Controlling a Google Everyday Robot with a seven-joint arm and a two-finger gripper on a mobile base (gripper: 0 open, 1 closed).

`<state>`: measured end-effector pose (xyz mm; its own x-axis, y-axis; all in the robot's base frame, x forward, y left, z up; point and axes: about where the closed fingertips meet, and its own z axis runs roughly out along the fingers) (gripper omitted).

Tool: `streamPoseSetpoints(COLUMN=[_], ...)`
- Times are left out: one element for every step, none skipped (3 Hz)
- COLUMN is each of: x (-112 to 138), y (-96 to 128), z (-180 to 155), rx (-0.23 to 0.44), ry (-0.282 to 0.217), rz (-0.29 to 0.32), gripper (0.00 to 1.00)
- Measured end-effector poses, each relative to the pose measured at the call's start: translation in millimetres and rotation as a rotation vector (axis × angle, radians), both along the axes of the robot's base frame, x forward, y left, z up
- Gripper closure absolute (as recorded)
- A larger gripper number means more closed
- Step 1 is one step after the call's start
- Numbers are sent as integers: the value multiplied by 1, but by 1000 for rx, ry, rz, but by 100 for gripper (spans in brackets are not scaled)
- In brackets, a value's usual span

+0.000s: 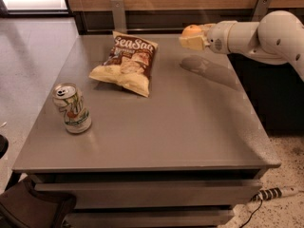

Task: Pick orange

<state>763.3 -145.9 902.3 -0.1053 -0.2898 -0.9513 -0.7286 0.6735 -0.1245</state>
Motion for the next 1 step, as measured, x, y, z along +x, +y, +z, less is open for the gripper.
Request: streamPoseSetpoints(x=[-5], y=[-4], z=[25], rx=[-5], ry=[-62], rz=[-22], gripper=[100])
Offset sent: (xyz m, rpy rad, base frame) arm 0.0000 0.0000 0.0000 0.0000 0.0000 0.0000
